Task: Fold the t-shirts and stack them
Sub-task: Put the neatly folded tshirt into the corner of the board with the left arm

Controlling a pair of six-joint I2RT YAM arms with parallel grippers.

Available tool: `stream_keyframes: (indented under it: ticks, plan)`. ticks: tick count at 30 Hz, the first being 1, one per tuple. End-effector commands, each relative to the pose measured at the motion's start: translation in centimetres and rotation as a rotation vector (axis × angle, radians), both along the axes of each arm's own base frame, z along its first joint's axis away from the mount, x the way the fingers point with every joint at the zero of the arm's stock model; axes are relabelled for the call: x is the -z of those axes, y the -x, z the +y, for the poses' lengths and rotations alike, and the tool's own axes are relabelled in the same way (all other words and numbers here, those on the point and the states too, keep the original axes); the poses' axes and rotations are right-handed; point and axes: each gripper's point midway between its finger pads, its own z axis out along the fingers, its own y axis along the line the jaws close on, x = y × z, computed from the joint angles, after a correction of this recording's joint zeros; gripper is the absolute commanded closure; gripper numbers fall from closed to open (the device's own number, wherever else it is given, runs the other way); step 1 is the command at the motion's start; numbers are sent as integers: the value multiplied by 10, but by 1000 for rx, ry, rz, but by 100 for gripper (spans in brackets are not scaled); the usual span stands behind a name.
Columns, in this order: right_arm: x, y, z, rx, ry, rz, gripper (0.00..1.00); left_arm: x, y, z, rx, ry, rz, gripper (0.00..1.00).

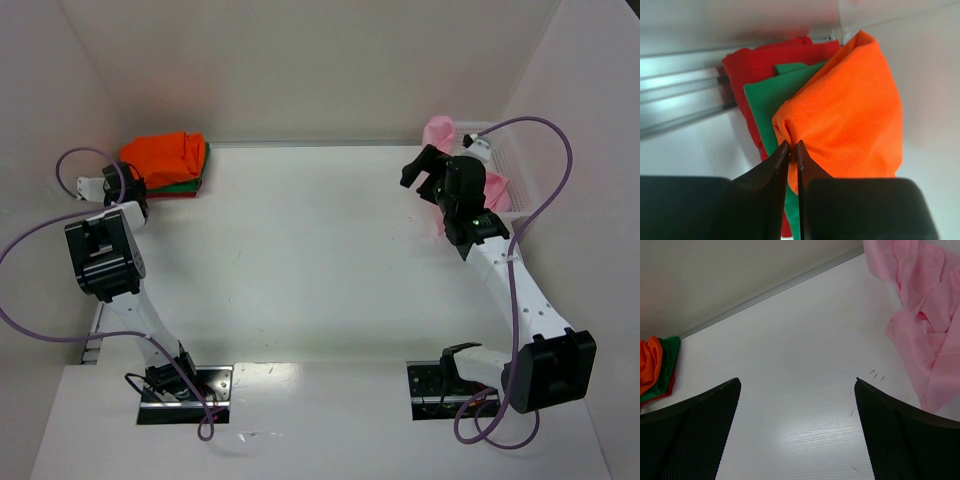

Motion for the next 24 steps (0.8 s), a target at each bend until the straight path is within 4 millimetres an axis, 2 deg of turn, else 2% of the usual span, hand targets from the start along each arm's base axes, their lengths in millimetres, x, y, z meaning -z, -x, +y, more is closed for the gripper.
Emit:
stream_keyframes:
  ticks: [1,2,6,7,8,9,10,12,13,14,16,18,22,24]
  plan:
    - [-14,-5,2,1,-21,-57,0,-48,0,23,-74,-116,-42,82]
    - [-14,-5,2,1,-21,-57,0,-59,-4,25,-71,-132,-57,81]
    - [-9,-4,1,1,-20,-48,0,-55,-8,27,-62,-143,-31,79]
    - [-9,-4,1,1,-20,-48,0,-61,-10,28,-58,-157,-34,79]
    - [-10,-4,2,3,-29,-48,0,-67,-9,34,-64,-168,-40,76]
    - [-10,-4,2,3,-29,-48,0,-63,-11,33,-55,-161,-30,72]
    - [-10,-4,2,3,-29,-48,0,-67,-13,33,-43,-170,-33,60]
    - [-10,-4,4,-2,-41,-47,0,-68,-14,31,-33,-163,-25,44]
    - [-11,-1,3,-2,-41,-47,0,-64,-13,31,-32,-157,-11,32]
    - [-11,-1,3,-2,-41,-47,0,-60,-11,30,-31,-149,6,16]
    - [-9,-1,2,10,-48,-36,0,-62,-6,34,-40,-146,15,7]
    - [-7,4,1,10,-46,-22,0,-71,-1,32,-40,-146,15,0]
    - [-12,6,-2,18,-31,-26,0,-96,4,18,38,-176,-2,0]
    - [-20,8,-6,31,-20,-48,0,-122,4,2,134,-220,-40,0]
